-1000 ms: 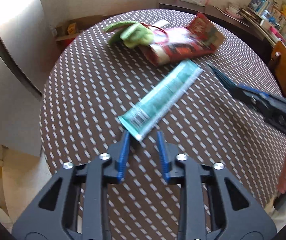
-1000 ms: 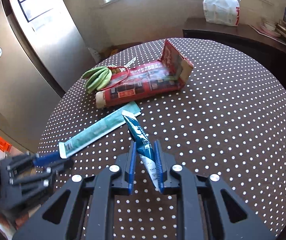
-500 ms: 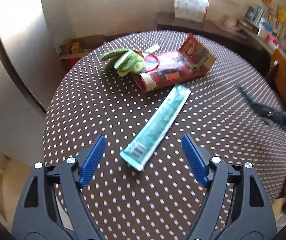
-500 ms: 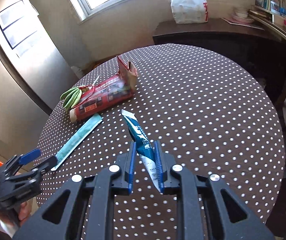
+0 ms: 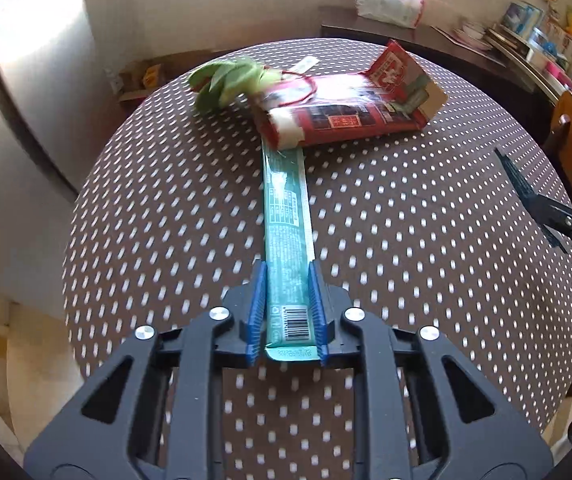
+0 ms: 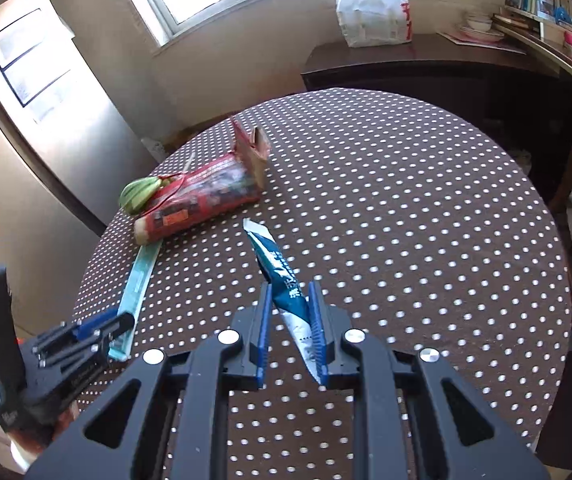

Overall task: Collect trash
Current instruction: 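Grasp the teal toothpaste box with the left gripper while the right gripper grasps the blue-white tube, then carry the teal box and blue-white tube over the blue bucket and open both grippers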

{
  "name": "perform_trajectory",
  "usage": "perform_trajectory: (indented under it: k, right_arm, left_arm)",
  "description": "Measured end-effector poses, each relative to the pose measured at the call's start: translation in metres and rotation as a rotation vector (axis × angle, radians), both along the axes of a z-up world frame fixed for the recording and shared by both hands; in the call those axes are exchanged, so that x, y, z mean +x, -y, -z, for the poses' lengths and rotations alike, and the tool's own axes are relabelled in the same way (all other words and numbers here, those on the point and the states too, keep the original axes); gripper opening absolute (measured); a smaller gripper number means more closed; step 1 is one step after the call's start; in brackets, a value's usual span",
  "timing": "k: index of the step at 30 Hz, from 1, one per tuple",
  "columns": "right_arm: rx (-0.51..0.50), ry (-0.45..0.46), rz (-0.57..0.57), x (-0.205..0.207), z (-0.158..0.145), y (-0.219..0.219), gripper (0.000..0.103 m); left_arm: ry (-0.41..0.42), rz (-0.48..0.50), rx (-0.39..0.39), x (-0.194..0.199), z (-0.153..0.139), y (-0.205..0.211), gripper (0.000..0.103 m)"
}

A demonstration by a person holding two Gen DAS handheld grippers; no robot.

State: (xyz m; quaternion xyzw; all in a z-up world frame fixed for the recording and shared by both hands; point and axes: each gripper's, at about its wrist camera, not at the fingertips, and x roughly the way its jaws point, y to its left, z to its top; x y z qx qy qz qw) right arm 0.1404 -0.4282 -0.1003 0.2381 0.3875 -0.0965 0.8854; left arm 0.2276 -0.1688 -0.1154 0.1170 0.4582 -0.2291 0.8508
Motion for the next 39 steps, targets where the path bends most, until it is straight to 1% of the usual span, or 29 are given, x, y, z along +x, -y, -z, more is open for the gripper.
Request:
perform_trajectory:
  k: [5, 7, 10, 12, 16, 19, 21, 23, 24, 26, 27, 28, 29, 30, 32, 33, 34, 35, 36, 39]
  right_arm:
    - [0.010, -0.003, -0.052, 0.006, 0.003, -0.015, 0.018]
    - [0.012, 0.000, -0.069, 0.009, 0.002, -0.020, 0.018]
    - [0.008, 0.006, -0.100, 0.012, 0.000, -0.031, 0.018]
    - [0.006, 0.008, -0.120, 0.015, -0.001, -0.037, 0.018]
    - [-0.002, 0.016, -0.154, 0.020, -0.004, -0.051, 0.018]
    - [-0.007, 0.020, -0.173, 0.023, -0.005, -0.058, 0.018]
    - [-0.008, 0.017, -0.180, 0.025, -0.005, -0.062, 0.018]
    - [-0.009, 0.013, -0.187, 0.027, -0.004, -0.064, 0.018]
    - [-0.009, 0.012, -0.187, 0.028, -0.004, -0.065, 0.018]
    - [-0.010, 0.011, -0.186, 0.028, -0.003, -0.066, 0.018]
    - [-0.012, 0.011, -0.184, 0.028, -0.003, -0.065, 0.018]
    - [-0.012, 0.012, -0.182, 0.026, -0.003, -0.064, 0.018]
    - [-0.012, 0.013, -0.178, 0.025, -0.003, -0.062, 0.018]
    - [-0.013, 0.013, -0.174, 0.024, -0.004, -0.060, 0.018]
    - [-0.012, 0.012, -0.164, 0.022, -0.004, -0.056, 0.018]
    - [-0.012, 0.012, -0.157, 0.021, -0.004, -0.053, 0.018]
    - [-0.012, 0.011, -0.153, 0.020, -0.004, -0.051, 0.018]
    - [-0.012, 0.010, -0.145, 0.020, -0.004, -0.048, 0.018]
    - [-0.011, 0.009, -0.141, 0.019, -0.004, -0.046, 0.018]
    - [-0.006, 0.010, -0.131, 0.018, -0.004, -0.042, 0.018]
  left_arm:
    - [-0.050, -0.090, -0.084, -0.019, -0.001, -0.028, 0.016]
    - [-0.052, -0.124, -0.093, -0.025, -0.003, -0.039, 0.015]
    - [-0.034, -0.149, -0.091, -0.031, -0.006, -0.048, 0.012]
    - [-0.024, -0.168, -0.105, -0.033, -0.011, -0.052, 0.011]
    - [-0.004, -0.181, -0.115, -0.037, -0.016, -0.060, 0.011]
    - [-0.009, -0.156, -0.123, -0.042, -0.017, -0.066, 0.011]
    - [-0.012, -0.125, -0.089, -0.045, -0.011, -0.059, 0.011]
    - [-0.002, -0.129, -0.058, -0.044, -0.007, -0.052, 0.013]
    - [0.000, -0.125, -0.055, -0.044, -0.006, -0.050, 0.014]
    - [-0.008, -0.109, -0.048, -0.041, -0.004, -0.047, 0.019]
    - [-0.013, -0.108, -0.045, -0.038, -0.002, -0.046, 0.037]
    - [-0.019, -0.112, -0.044, -0.036, -0.001, -0.045, 0.069]
    - [-0.017, -0.122, -0.046, -0.032, 0.000, -0.044, 0.071]
    - [-0.014, -0.129, -0.043, -0.029, 0.001, -0.043, 0.071]
    - [-0.005, -0.144, -0.012, -0.022, 0.006, -0.040, 0.066]
    - [0.022, -0.155, 0.011, -0.020, 0.006, -0.038, 0.055]
    - [0.028, -0.147, 0.003, -0.019, 0.005, -0.037, 0.042]
    - [0.025, -0.142, -0.006, -0.018, 0.004, -0.036, 0.032]
    - [0.026, -0.145, -0.004, -0.016, 0.003, -0.036, 0.028]
    - [0.020, -0.154, 0.003, -0.015, 0.003, -0.035, 0.027]
